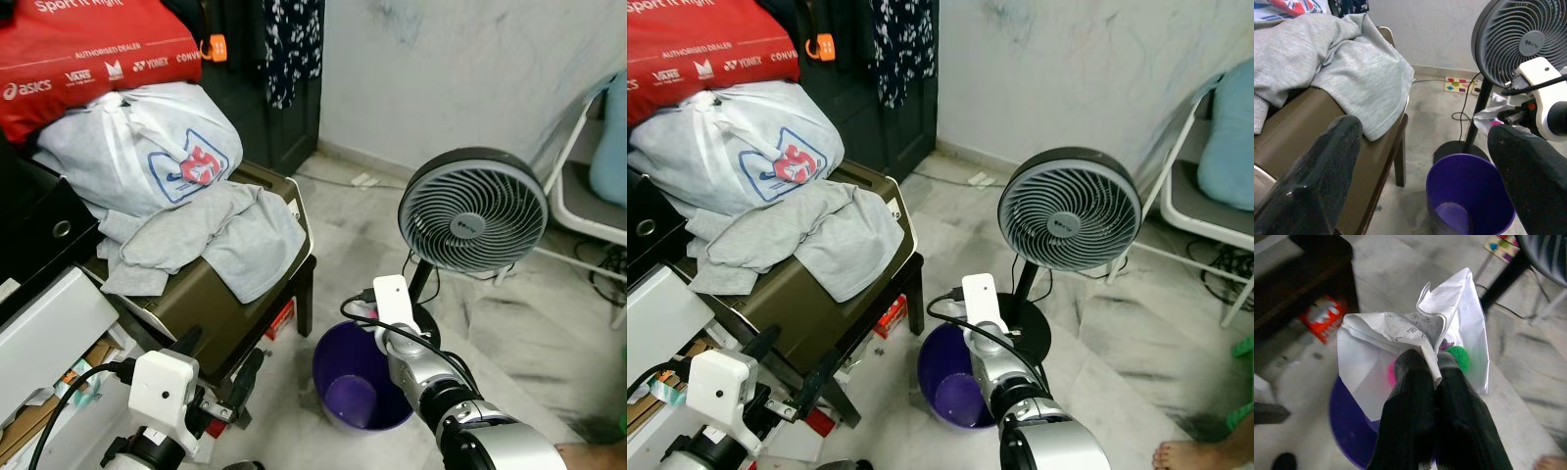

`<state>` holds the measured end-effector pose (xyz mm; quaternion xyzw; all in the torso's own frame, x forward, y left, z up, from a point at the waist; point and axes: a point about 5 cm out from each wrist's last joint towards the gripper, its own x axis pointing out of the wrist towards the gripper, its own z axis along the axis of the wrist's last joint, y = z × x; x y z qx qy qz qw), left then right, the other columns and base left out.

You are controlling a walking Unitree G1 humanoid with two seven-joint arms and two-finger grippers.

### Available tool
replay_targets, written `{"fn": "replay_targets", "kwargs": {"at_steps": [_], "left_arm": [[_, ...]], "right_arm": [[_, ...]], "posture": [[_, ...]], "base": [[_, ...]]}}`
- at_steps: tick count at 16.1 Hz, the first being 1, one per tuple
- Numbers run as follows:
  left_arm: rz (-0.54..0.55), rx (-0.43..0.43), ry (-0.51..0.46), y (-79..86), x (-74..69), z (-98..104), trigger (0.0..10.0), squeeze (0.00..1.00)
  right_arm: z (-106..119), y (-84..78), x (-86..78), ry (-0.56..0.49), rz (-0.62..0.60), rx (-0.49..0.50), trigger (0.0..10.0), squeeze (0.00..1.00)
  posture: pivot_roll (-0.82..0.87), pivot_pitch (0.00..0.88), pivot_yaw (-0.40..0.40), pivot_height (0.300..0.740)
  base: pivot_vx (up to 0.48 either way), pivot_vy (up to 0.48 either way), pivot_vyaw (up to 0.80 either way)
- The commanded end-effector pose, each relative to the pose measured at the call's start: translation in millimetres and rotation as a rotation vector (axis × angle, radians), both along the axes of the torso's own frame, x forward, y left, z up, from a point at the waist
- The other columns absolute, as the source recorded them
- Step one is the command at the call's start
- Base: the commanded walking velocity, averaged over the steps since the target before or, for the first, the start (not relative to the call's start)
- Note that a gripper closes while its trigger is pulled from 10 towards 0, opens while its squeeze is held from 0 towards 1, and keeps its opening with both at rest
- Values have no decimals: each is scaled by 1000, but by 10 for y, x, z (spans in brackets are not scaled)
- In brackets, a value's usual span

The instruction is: Clean up the room

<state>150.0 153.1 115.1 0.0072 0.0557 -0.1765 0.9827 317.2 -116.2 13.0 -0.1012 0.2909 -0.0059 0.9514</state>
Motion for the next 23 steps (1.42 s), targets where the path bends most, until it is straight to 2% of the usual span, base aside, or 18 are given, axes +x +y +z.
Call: {"fn": "replay_targets", "kwargs": {"at_steps": [1, 5, 7, 9, 10, 14, 17, 20, 23], "left_arm": [[-13, 5, -4, -1, -11, 50, 10000, 0], [-24, 8, 2, 13, -21, 97, 10000, 0], [-28, 13, -9, 30, 4, 147, 10000, 0], [-25, 20, -17, 56, 39, 184, 10000, 0], [-27, 22, -19, 63, 53, 189, 10000, 0], [-36, 22, -19, 53, 72, 208, 10000, 0], [-38, 25, -18, 69, 86, 230, 10000, 0], [-42, 28, -13, 68, 76, 240, 10000, 0], [-41, 29, 5, 77, 37, 233, 10000, 0]], "right_arm": [[-10, -23, -3, 15, -12, -33, 10000, 0], [-117, -175, -101, 69, -83, -120, 10000, 0], [-201, -307, -189, 109, -110, -192, 10000, 0], [-261, -404, -260, 139, -138, -221, 10000, 0], [-278, -409, -276, 156, -155, -200, 10000, 0], [-259, -365, -253, 131, -125, -203, 10000, 0], [-35, -87, -31, 12, -51, -135, 10000, 0], [67, 111, 47, -17, -9, -113, 10000, 0], [34, 118, 16, -3, -6, -133, 10000, 0]], "posture": [[165, 125, 4, 740], [160, 139, 15, 740], [154, 152, 23, 740], [148, 156, 29, 740], [145, 154, 34, 740], [144, 156, 47, 740], [143, 161, 59, 740], [160, 173, 61, 740], [164, 184, 66, 740]], "base": [[0, 0, 0], [0, 0, 0], [0, 0, 0], [0, 0, 0], [0, 0, 0], [0, 0, 0], [0, 0, 0], [0, 0, 0], [0, 0, 0]]}}
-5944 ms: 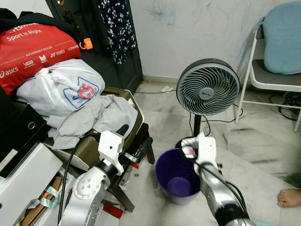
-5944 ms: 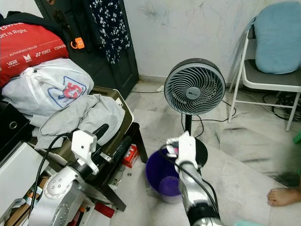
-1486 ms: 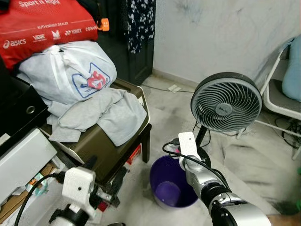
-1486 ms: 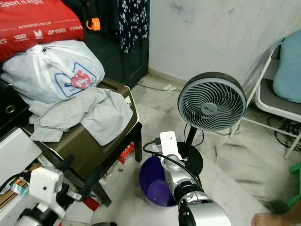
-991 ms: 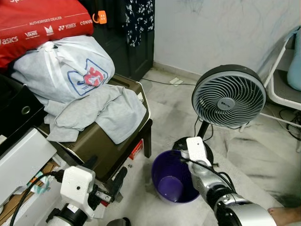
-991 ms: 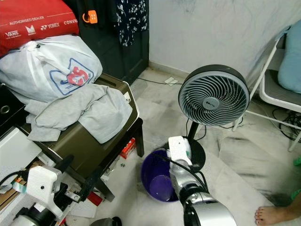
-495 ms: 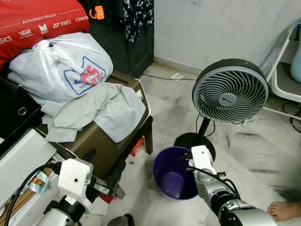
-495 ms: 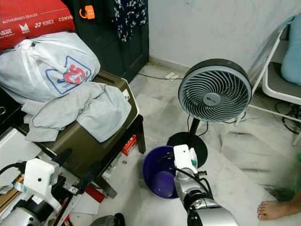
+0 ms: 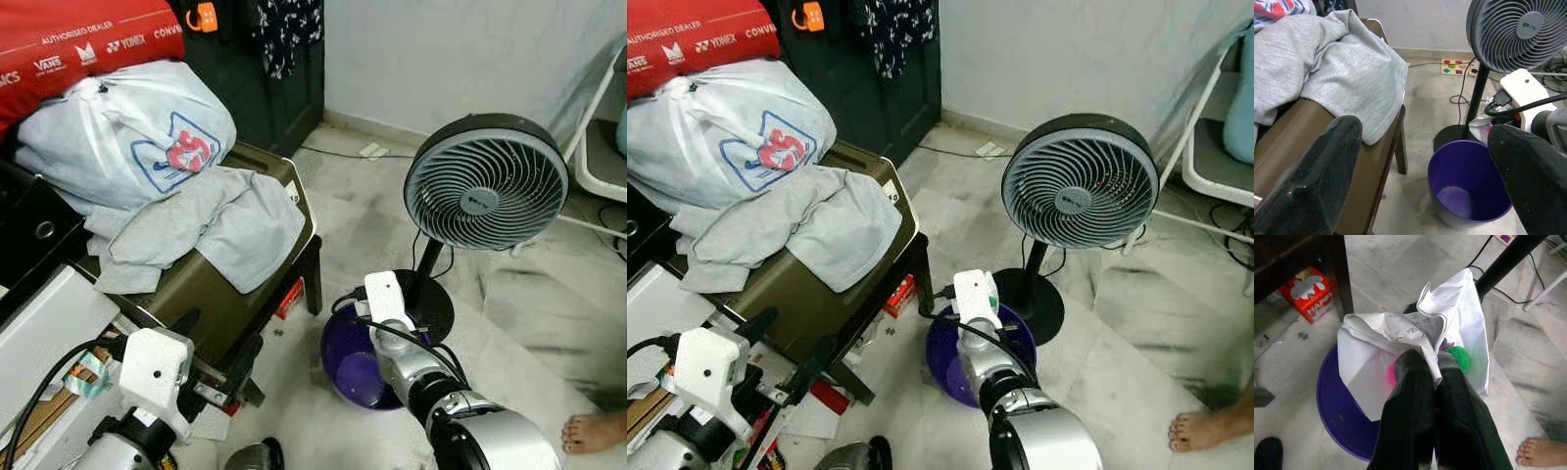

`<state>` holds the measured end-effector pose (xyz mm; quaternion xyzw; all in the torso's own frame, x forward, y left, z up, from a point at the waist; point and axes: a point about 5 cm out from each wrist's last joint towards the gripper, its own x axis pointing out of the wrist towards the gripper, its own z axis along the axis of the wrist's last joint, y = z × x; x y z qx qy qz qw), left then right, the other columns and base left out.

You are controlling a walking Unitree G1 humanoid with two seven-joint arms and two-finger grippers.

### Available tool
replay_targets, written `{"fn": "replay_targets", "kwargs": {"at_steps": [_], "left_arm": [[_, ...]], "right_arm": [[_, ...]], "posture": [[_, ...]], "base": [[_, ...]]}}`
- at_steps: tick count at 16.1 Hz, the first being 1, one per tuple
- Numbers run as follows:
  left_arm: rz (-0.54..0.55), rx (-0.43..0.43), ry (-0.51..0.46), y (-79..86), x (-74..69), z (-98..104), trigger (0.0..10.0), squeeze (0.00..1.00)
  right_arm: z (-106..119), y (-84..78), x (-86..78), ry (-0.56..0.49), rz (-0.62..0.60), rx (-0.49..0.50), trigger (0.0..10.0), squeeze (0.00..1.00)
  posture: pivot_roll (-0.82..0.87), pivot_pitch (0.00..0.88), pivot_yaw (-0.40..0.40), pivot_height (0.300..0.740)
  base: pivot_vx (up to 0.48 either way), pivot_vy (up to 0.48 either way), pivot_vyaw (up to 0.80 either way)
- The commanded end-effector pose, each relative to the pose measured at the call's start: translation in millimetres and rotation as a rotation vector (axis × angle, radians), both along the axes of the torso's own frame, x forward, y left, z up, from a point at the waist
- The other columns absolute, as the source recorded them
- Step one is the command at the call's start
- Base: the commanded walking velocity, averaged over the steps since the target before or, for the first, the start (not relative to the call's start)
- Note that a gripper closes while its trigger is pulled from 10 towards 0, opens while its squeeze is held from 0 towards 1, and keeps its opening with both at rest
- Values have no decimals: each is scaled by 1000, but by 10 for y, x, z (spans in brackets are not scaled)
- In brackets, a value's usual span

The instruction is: Clean up the room

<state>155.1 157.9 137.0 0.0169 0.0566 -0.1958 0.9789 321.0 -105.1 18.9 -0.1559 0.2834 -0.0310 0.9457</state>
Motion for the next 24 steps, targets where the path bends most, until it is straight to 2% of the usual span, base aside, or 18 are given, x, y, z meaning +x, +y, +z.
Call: {"fn": "replay_targets", "kwargs": {"at_steps": [1, 5, 8, 9, 10, 20, 23, 24], "left_arm": [[-3, 12, 11, 30, -25, 10, 10000, 0], [-11, 6, 27, 37, -7, -9, 10000, 0], [-15, 1, 32, 35, 26, -23, 10000, 0], [-16, 1, 31, 37, 40, -23, 10000, 0], [-16, 1, 31, 40, 42, -23, 10000, 0], [-16, 3, 32, 56, 61, -29, 10000, 0], [-25, -15, 6, 5, 165, -32, 10000, 0], [-28, -28, -12, -32, 226, -25, 10000, 0]], "right_arm": [[-78, -47, -66, 34, -19, -32, 10000, 0], [-136, -279, -115, 36, -85, -74, 10000, 0], [-177, -331, -155, 47, -96, -76, 10000, 12], [-180, -329, -157, 48, -98, -68, 10000, 259], [-169, -323, -147, 40, -102, -58, 10000, 1000], [-137, -312, -117, 24, -100, -54, 10000, 1000], [7, -276, 13, -44, -80, -25, 10000, 1000], [82, -264, 72, -88, -20, -70, 10000, 1000]], "posture": [[161, 192, 70, 740], [144, 200, 79, 740], [126, 203, 85, 740], [127, 203, 85, 740], [128, 202, 86, 740], [129, 196, 94, 740], [90, 157, 88, 740], [72, 137, 83, 740]], "base": [[0, 0, 0], [0, 0, 0], [0, 0, 0], [0, 0, 0], [0, 0, 0], [0, 0, 0], [0, 0, 0], [0, 0, 0]]}}
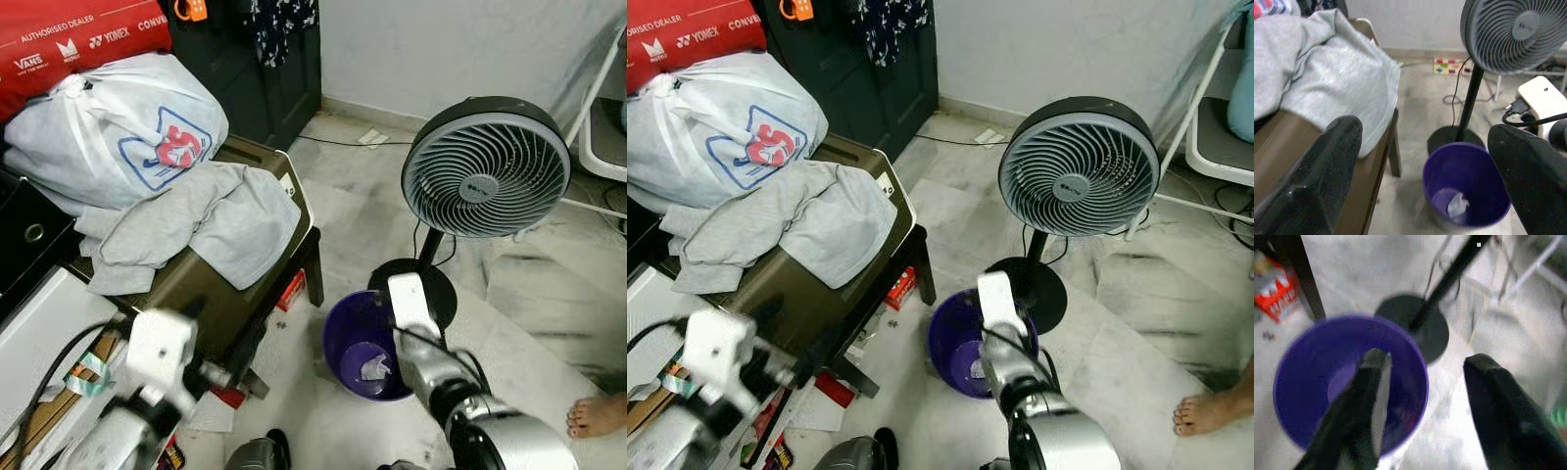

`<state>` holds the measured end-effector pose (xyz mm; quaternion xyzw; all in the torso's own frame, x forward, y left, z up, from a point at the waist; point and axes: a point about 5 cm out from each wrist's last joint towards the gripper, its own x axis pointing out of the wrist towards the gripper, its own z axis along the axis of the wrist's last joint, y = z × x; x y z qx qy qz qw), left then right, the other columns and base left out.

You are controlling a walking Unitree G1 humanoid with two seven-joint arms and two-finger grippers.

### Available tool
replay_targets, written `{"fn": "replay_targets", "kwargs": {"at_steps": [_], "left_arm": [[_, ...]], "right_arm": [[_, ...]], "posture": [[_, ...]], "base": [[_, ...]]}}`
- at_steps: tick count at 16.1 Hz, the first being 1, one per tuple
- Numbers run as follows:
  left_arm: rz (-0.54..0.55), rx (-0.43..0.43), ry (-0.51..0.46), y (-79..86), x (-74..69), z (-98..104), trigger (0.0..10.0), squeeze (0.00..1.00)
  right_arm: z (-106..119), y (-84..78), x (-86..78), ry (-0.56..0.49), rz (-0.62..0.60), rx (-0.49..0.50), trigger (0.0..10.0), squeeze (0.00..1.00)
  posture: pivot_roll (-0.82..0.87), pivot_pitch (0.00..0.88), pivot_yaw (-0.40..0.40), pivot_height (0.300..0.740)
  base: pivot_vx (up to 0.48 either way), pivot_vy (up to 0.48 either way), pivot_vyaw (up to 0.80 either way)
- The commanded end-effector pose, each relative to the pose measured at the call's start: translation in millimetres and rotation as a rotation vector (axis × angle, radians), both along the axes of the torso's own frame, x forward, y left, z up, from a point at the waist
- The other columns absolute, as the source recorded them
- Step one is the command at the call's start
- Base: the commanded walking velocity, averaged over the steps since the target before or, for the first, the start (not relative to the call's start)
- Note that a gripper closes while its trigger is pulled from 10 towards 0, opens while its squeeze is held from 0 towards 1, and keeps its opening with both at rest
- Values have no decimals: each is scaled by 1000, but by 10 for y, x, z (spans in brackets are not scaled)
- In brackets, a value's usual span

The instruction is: Clean up the room

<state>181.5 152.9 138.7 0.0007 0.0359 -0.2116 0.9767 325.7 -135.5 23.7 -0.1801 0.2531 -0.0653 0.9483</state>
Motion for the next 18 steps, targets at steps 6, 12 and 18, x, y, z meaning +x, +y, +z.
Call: {"fn": "replay_targets", "kwargs": {"at_steps": [6, 12, 18], "left_arm": [[-27, -40, -95, -187, 479, -21, 10000, 0], [-42, -17, -208, -427, 840, 42, 10000, 0], [23, -28, -278, -325, 1035, 151, 10000, 0]], "right_arm": [[288, -82, 204, -130, 77, 74, 10000, 1000], [485, -390, 67, -283, 111, 78, 10000, 1000], [727, -364, -357, -307, 255, 58, 10000, 1000]], "posture": [[-86, 0, 79, 740], [-198, 0, 113, 740], [-216, 0, 128, 740]], "base": [[0, 0, 0], [0, 0, 0], [0, 0, 0]]}}
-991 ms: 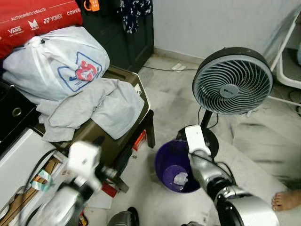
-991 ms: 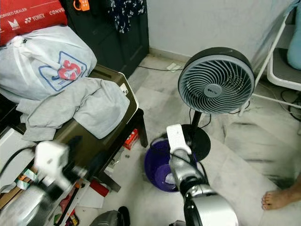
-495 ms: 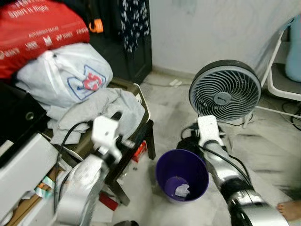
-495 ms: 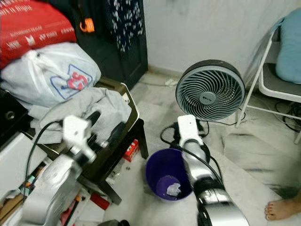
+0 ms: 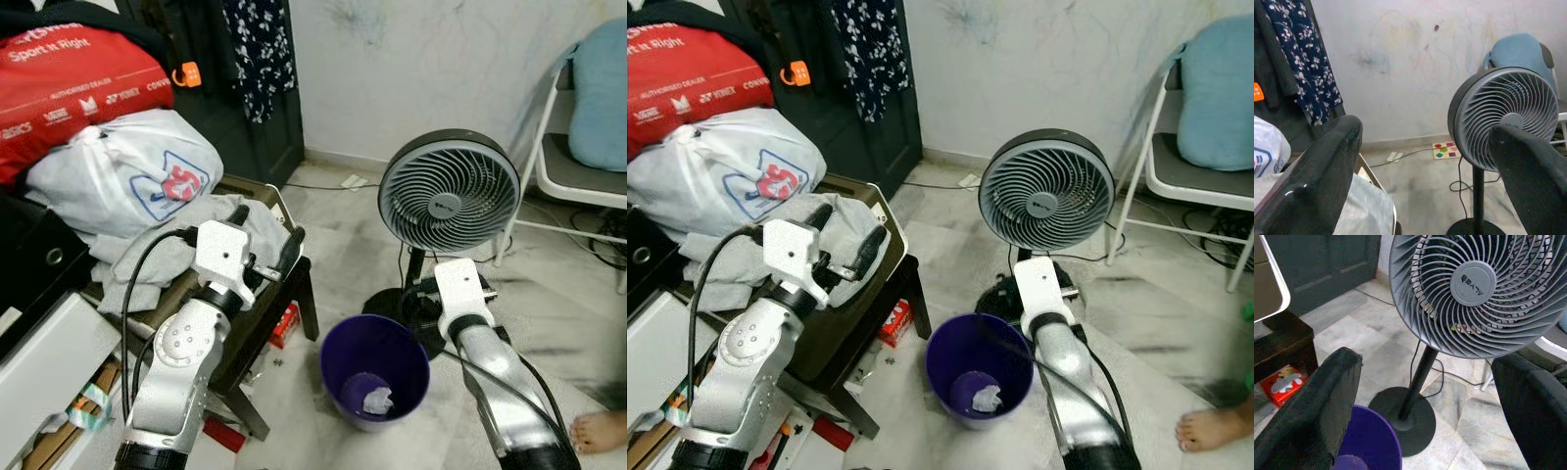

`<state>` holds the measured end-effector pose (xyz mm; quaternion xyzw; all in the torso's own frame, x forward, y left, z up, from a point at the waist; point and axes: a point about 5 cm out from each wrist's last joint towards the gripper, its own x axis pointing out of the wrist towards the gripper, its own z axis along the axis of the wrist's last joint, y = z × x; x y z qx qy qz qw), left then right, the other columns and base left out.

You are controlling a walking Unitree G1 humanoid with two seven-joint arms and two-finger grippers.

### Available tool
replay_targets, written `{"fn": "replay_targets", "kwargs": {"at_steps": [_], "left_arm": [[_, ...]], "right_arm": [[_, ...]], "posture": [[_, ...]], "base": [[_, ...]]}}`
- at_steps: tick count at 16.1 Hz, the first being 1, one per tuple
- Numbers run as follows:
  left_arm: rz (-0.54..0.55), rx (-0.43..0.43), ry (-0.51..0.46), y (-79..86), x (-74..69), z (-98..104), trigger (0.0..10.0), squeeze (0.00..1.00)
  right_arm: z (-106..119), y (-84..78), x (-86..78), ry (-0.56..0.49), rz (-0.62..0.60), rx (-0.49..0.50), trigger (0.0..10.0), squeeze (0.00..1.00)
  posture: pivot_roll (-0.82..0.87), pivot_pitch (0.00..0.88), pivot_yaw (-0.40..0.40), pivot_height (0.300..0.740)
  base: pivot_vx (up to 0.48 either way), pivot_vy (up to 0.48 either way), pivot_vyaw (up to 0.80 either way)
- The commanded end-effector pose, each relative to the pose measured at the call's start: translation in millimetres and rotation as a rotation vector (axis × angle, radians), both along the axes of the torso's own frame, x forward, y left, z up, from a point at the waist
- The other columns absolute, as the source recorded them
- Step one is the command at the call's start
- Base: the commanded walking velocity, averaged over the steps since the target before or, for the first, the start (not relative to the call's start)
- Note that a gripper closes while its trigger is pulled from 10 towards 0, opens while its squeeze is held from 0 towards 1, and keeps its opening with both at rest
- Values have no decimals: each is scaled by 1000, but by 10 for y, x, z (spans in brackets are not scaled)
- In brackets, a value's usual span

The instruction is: Clean up the room

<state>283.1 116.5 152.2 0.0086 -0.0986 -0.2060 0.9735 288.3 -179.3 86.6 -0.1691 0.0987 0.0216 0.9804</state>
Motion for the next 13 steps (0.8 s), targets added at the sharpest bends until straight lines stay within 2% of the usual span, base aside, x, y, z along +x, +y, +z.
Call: {"fn": "replay_targets", "kwargs": {"at_steps": [1, 2, 3, 6, 7, 8, 9, 10, 12, 13], "left_arm": [[16, 12, -13, 39, 21, 18, 10000, 0], [4, 4, -9, 56, 34, 14, 10000, 0], [2, 3, -7, 70, 34, 12, 10000, 0], [14, 16, -8, 126, 23, -18, 10000, 0], [45, 11, 4, 166, 13, -49, 10000, 0], [70, 4, 13, 201, 1, -79, 10000, 0], [102, 5, 21, 244, -20, -125, 10000, 0], [123, -15, 33, 271, -23, -140, 10000, 0], [159, -32, 37, 287, -25, -177, 10000, 0], [161, -32, 45, 274, -13, -223, 10000, 0]], "right_arm": [[120, 86, -8, -33, 44, -4, 10000, 1000], [146, 172, -120, -6, 104, 21, 10000, 941], [191, 215, -137, -37, 164, 1, 10000, 929], [333, 252, -103, -125, 207, 14, 10000, 918], [386, 280, -91, -164, 192, 30, 10000, 16], [402, 284, -95, -186, 160, 35, 10000, 0], [320, 261, -98, -165, 129, 38, 10000, 0], [284, 205, -55, -158, 49, 80, 10000, 0], [216, 190, -53, -151, -27, 155, 10000, 0], [195, 261, -76, -155, 28, 163, 10000, 0]], "posture": [[-216, 0, 128, 740], [-229, 0, 176, 740], [-236, 0, 187, 740], [-238, 0, 181, 740], [-239, 0, 173, 740], [-235, 0, 158, 740], [-234, 0, 153, 740], [-230, 0, 143, 740], [-243, 0, 144, 740], [-253, 0, 145, 740]], "base": [[0, 0, 0], [0, 0, 0], [0, 0, 0], [0, 0, 0], [0, 0, 0], [0, 0, 0], [0, 0, 0], [0, 0, 0], [0, 0, 0], [0, 0, 0]]}}
